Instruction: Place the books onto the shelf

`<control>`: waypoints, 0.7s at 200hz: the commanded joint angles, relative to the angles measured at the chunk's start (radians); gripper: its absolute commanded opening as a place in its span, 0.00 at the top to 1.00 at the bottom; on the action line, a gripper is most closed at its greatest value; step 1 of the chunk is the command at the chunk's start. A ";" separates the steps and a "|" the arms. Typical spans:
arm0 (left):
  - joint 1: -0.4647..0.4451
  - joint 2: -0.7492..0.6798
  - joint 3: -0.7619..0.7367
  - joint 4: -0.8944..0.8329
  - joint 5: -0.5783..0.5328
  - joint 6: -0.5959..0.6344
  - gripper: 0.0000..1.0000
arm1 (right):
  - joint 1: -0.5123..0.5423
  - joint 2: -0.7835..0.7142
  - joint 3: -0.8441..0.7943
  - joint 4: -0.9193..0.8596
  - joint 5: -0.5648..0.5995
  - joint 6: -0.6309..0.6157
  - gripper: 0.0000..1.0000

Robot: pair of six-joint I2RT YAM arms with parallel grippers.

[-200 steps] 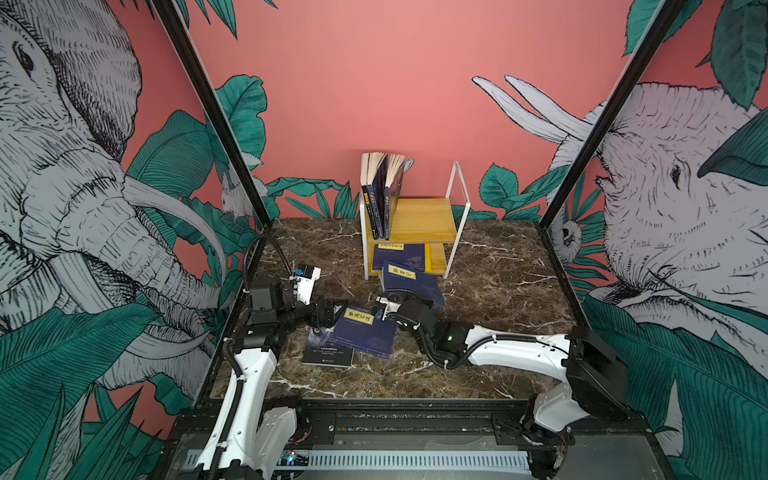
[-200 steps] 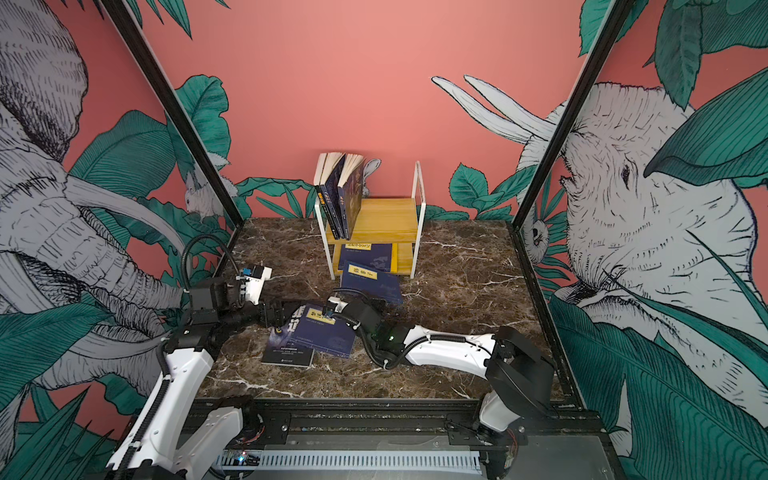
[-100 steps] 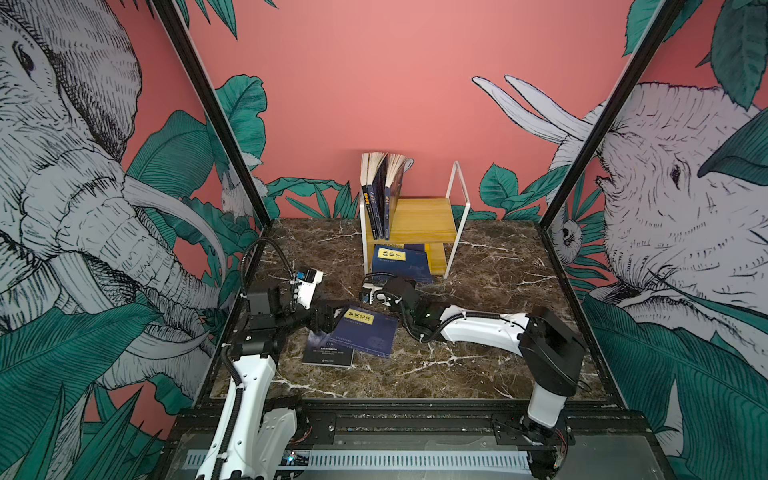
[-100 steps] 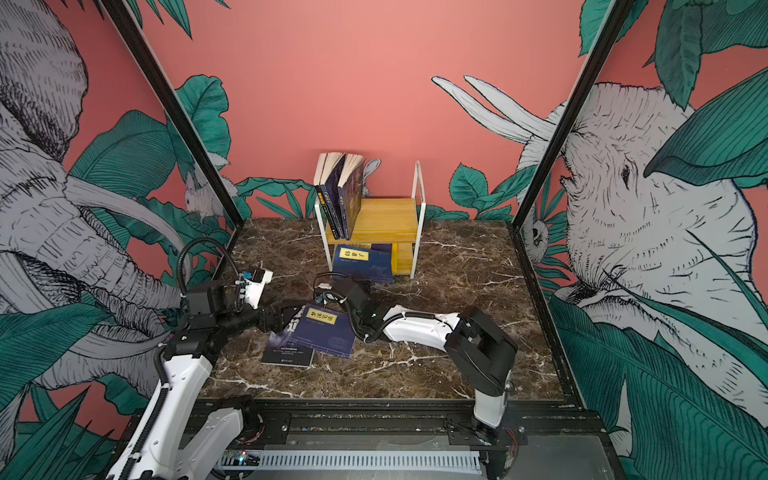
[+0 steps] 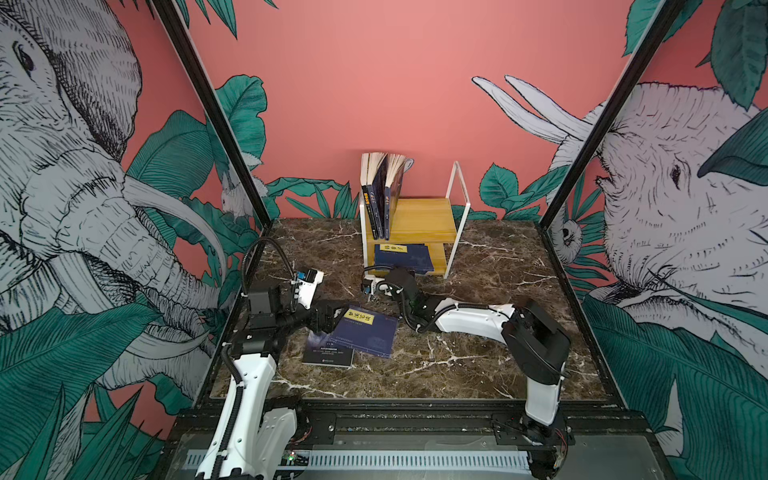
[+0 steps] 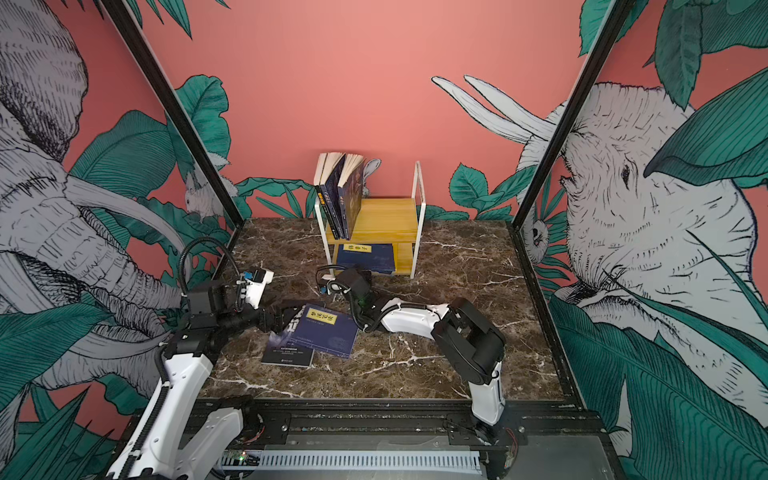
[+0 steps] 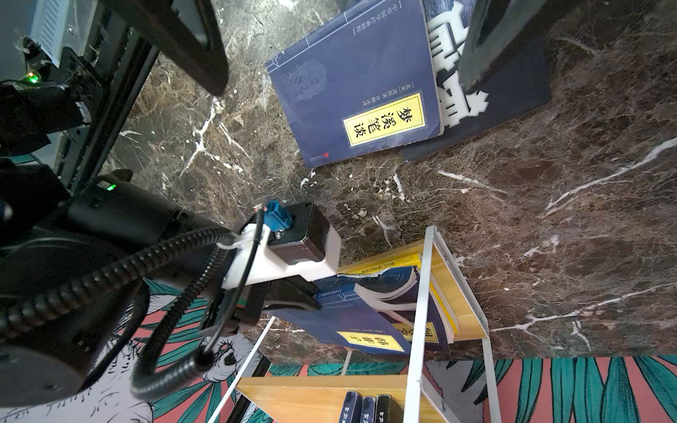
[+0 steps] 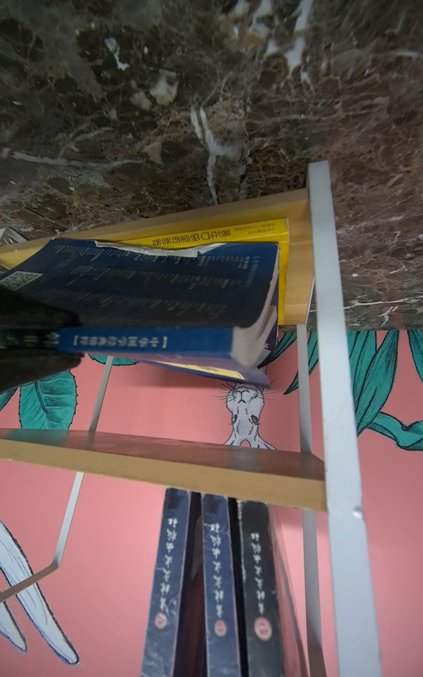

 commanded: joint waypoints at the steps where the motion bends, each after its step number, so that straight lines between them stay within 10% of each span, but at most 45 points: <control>1: -0.004 -0.002 -0.012 -0.009 0.003 0.028 0.01 | -0.006 -0.045 0.041 0.054 0.017 -0.036 1.00; 66: -0.004 0.002 -0.018 -0.003 -0.003 0.031 0.01 | -0.003 -0.148 0.047 -0.094 -0.021 -0.004 1.00; 140: -0.004 0.003 -0.019 0.000 -0.004 0.029 0.01 | -0.006 -0.036 0.034 0.142 0.021 -0.133 1.00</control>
